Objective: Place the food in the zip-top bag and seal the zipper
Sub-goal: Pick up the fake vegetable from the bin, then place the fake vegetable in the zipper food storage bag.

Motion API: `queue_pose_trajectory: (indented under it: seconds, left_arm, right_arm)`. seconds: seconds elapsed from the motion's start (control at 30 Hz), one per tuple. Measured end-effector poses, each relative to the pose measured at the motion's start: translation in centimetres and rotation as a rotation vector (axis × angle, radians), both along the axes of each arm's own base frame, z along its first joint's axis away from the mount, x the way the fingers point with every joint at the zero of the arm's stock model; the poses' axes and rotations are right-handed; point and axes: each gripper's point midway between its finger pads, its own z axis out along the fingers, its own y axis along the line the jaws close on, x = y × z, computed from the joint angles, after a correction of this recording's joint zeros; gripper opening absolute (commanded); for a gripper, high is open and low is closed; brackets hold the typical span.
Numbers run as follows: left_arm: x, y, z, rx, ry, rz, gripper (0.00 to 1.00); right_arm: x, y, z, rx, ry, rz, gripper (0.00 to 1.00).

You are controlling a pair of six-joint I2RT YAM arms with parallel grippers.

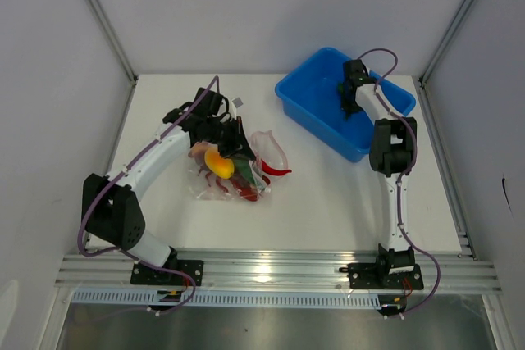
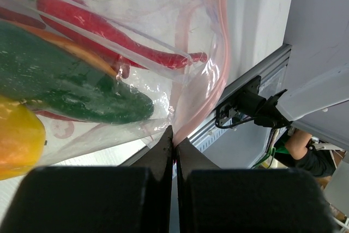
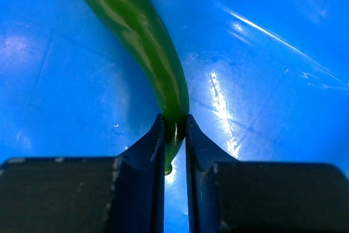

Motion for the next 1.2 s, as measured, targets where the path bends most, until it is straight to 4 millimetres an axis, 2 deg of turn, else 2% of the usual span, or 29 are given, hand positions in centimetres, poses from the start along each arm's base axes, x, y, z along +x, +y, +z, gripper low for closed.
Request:
queue_pose_trajectory:
  seconds: [0.17,0.27,0.37,0.4,0.5,0.63,0.77,0.87,0.97,1.13,1.2]
  left_arm:
    - [0.0,0.0,0.0,0.000,-0.001,0.000,0.00]
    - [0.0,0.0,0.0,0.000,-0.001,0.000,0.01]
    - [0.1,0.0,0.1,-0.002,-0.006,-0.001,0.01]
    - [0.1,-0.1,0.1,-0.003,-0.008,-0.001,0.00]
    - [0.2,-0.1,0.1,-0.002,-0.011,-0.003,0.01]
    - [0.3,0.0,0.1,-0.001,-0.018,-0.004,0.01]
    - [0.4,-0.1,0.1,-0.004,-0.028,-0.005,0.01]
    - [0.5,-0.1,0.1,-0.005,-0.035,-0.010,0.01]
    - [0.5,-0.1,0.2,-0.005,-0.037,-0.010,0.01]
    - [0.6,-0.2,0.2,-0.006,-0.041,-0.011,0.01]
    - [0.6,-0.2,0.2,-0.006,-0.042,-0.013,0.00]
  right_arm:
    - [0.1,0.4,0.9,0.018,-0.009,-0.001,0.00]
    - [0.1,1.0,2.7,0.057,-0.033,-0.004,0.00]
    - [-0.4,2.2,5.7,0.102,-0.060,0.012,0.00]
    - [-0.7,2.8,7.5,0.123,-0.082,0.026,0.00]
    - [-2.0,4.7,11.4,0.163,-0.129,0.068,0.00]
    - [-6.8,8.5,17.1,0.224,-0.171,0.191,0.00]
    - [-13.2,12.7,20.0,0.310,-0.145,0.375,0.00]
    - [-18.5,15.0,20.2,0.397,-0.061,0.502,0.00]
    - [-23.2,15.8,18.9,0.456,0.038,0.574,0.00]
    - [-29.7,17.0,17.4,0.488,0.174,0.658,0.00]
    - [-31.4,17.5,17.3,0.490,0.202,0.696,0.00]
